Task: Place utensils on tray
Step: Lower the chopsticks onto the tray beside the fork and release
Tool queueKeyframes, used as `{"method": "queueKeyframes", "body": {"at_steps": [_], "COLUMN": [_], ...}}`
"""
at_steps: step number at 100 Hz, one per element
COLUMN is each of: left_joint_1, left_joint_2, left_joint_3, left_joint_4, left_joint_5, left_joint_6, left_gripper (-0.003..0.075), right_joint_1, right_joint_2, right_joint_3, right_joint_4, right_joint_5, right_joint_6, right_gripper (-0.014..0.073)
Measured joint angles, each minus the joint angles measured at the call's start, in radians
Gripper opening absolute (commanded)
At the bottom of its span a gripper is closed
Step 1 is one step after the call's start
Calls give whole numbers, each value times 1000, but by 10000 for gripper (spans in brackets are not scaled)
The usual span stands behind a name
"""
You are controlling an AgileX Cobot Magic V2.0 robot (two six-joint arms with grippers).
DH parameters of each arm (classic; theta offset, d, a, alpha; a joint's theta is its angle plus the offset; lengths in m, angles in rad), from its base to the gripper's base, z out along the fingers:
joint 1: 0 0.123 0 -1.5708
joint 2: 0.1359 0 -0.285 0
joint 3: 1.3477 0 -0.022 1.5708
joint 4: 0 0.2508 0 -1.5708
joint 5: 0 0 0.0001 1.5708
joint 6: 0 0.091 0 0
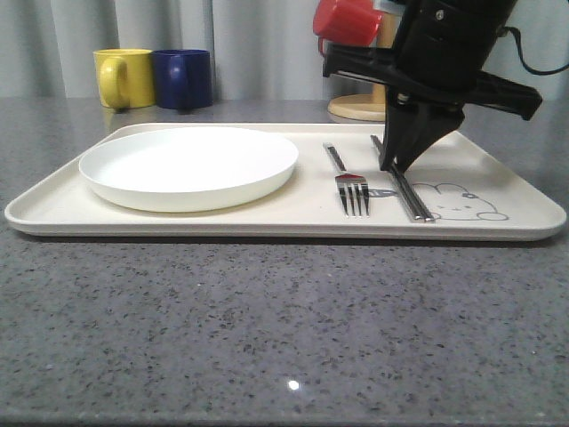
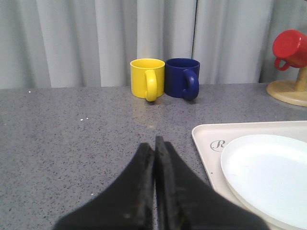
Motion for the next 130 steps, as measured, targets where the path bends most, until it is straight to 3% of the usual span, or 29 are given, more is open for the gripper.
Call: {"method": "queueKeyframes", "body": {"at_steps": [11,28,37,68,94,130], "left_joint_1": [0,0,0,0,0,0], "left_joint_2": [0,0,0,0,0,0], "left_joint_3": [0,0,0,0,0,0], "left_joint_4": [0,0,0,0,0,0], "left_joint_5": [0,0,0,0,0,0], "left_joint_6": [0,0,0,0,0,0], "left_gripper": [-18,-18,-18,-18,-18,-18], "right_joint_1": [0,0,0,0,-5,-223], "right_joint_2": [8,9,9,9,9,-41], "right_joint_3": [-2,-2,-4,-73,-195,-202], "right_joint_4": [0,0,0,-11,-18,-25], "right_joint_5": [-2,-2,-2,75,196,275], "right_joint_6": [0,2,2,-7,-158,-312], "right_gripper": [33,231,289,293,293,293]}}
